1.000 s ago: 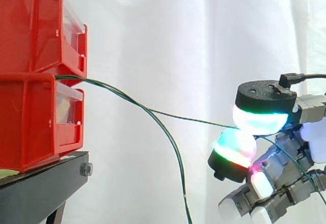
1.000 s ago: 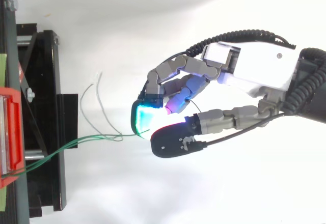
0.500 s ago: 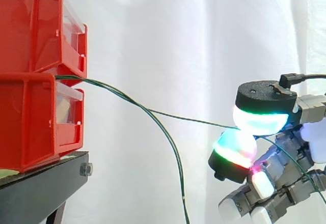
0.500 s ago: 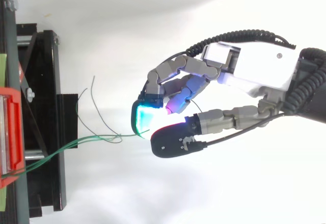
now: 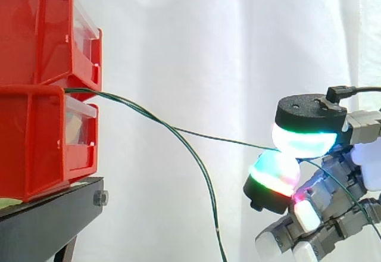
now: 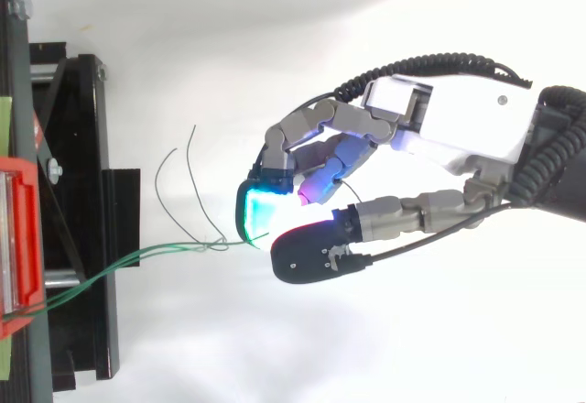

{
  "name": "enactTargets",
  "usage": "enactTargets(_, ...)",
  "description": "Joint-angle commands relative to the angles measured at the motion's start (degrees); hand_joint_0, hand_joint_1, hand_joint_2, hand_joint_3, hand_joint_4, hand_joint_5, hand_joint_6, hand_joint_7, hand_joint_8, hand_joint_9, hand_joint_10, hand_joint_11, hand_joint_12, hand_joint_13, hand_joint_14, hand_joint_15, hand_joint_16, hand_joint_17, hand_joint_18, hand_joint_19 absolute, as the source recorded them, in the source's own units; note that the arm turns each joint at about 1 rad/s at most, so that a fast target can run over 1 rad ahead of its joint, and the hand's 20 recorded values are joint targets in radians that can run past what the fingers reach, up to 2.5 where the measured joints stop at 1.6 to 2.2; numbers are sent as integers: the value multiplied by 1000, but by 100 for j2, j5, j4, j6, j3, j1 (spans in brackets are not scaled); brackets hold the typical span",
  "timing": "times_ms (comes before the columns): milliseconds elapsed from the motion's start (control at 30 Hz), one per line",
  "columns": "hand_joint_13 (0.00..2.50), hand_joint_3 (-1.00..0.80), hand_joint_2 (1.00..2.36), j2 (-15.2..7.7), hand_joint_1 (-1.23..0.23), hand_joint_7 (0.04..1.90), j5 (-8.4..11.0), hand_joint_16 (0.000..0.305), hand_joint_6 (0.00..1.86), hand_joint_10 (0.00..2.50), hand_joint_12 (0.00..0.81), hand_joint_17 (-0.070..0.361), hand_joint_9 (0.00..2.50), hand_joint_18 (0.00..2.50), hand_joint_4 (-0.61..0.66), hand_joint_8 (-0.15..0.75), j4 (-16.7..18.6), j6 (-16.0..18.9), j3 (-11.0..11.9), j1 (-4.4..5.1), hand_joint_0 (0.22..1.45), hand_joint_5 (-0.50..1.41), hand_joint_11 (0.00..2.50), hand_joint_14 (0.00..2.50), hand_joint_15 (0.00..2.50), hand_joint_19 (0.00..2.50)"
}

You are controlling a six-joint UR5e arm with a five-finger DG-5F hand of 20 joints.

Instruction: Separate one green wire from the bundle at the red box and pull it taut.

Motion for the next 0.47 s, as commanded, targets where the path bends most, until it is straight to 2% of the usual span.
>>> enactTargets(0,595,-98,1003,-1,-728,1136,-5,60,885,11,412,135,1034,594,93,326,-4,0,9,0,581,-85,403,7,220,373)
enactTargets(433,593,-100,1005,-1,-727,1124,4,60,885,11,412,135,1033,592,95,328,5,0,0,0,581,-85,411,8,223,371)
